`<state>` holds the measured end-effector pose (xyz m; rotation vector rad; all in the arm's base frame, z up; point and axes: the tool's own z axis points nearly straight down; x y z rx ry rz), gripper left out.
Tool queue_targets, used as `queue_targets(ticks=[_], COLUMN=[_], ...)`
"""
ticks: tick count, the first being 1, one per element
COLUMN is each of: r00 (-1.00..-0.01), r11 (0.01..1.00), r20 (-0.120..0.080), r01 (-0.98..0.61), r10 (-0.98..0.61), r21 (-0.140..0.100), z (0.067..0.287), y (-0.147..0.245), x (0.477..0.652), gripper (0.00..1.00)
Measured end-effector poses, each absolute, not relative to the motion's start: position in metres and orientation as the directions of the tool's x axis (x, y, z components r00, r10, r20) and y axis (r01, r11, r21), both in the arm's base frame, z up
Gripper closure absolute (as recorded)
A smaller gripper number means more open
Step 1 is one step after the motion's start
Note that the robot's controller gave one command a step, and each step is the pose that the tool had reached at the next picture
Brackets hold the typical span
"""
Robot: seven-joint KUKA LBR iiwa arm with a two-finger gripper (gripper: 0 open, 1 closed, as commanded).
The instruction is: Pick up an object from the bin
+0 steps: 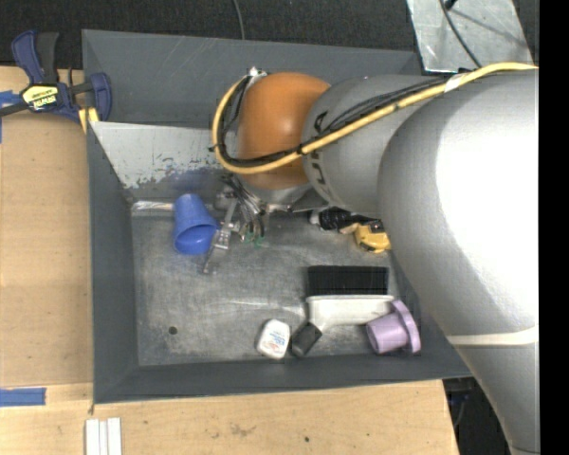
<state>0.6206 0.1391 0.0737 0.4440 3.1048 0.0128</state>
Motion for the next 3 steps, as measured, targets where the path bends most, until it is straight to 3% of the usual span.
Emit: queue_targets(ticks=[1, 2, 3], r00=[-0.946, -0.925, -0.926], r11=[0.946, 0.926, 0.926], r20=[-0.003, -0.014, -0.015], r01=[0.323, 0.379, 0.378], r10=[0.323, 0.379, 0.378], r21=[0.004, 0.006, 0.006], z=[0.075, 0.076, 0.076], y=[0.141, 0.167, 0.167], x=[0.622, 0.62, 0.62], gripper=[0.0, 1.0, 1.0])
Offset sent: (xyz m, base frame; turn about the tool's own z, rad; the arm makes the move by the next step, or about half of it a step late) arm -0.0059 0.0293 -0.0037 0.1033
